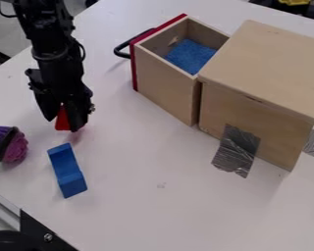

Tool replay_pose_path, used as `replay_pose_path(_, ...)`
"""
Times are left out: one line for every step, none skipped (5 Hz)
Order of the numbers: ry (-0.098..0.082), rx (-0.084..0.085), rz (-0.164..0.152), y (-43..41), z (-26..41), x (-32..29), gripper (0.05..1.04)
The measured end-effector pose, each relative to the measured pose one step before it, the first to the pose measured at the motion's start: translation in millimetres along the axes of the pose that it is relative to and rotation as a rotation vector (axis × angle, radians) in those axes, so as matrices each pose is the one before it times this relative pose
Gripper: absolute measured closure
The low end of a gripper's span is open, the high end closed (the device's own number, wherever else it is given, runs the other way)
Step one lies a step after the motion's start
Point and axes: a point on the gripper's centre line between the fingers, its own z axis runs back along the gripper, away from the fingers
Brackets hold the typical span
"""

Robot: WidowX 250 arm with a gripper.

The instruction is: Take out the red object out of the drawer and put it in the middle of the table

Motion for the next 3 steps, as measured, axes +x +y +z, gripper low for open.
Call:
replay_pose_path(0.0383, 0.0201, 0.0346, 4.57, -1.22, 10.98, 0.093)
replay_pose_path(0.0142, -0.0052, 0.0061, -2.95, 7.25, 8.25, 0.083)
replay_pose_path(-0.0157, -0.0206, -0.0024, -7.07, 11.87, 9.74, 0.084)
